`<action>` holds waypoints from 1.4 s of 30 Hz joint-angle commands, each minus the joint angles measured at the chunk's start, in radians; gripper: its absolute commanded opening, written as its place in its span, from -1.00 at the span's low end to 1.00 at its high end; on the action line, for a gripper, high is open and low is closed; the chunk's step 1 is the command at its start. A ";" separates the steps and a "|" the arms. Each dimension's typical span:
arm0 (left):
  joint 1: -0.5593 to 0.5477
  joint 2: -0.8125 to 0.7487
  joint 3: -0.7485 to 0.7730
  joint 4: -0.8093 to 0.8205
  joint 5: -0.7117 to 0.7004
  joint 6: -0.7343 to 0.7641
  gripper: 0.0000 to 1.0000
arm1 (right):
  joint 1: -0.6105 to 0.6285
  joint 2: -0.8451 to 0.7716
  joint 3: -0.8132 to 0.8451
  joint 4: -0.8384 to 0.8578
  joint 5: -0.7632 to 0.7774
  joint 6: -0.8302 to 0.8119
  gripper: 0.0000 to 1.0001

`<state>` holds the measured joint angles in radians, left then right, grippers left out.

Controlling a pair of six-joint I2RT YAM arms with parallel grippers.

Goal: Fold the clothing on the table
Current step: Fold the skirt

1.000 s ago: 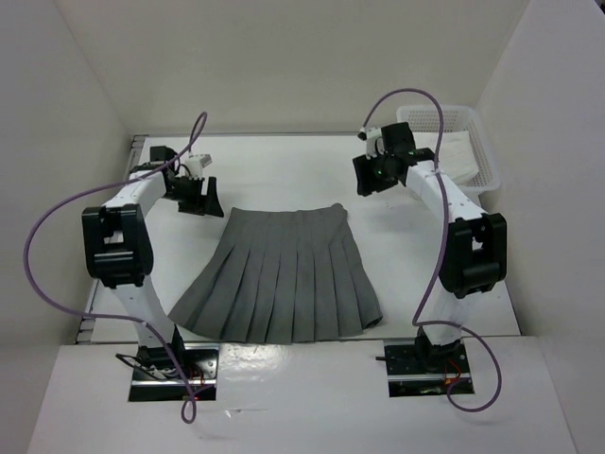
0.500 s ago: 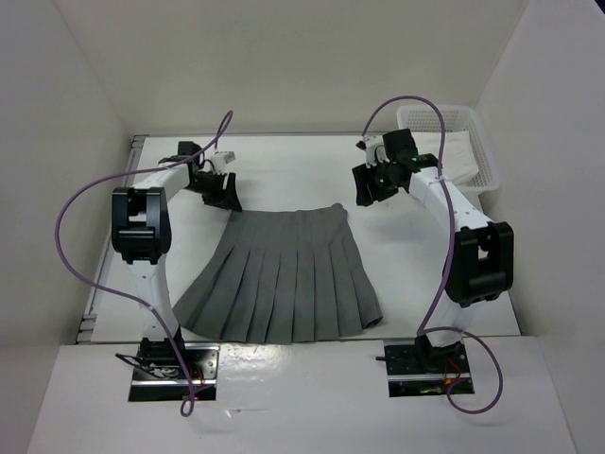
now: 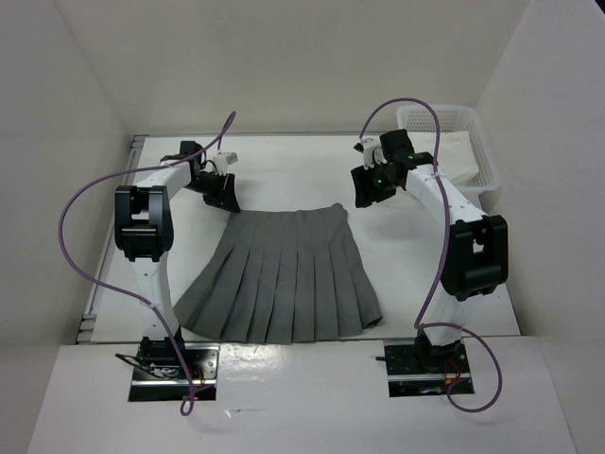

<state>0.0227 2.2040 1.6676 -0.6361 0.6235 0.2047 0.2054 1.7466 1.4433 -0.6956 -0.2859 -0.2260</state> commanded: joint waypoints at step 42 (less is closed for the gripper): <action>0.000 -0.104 -0.117 0.001 -0.008 0.024 -0.93 | -0.038 0.401 0.186 0.047 -0.346 0.025 0.07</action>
<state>0.0231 2.1609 1.5734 -0.6384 0.6083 0.2295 0.1936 2.1326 1.5555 -0.6678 -0.5640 -0.2028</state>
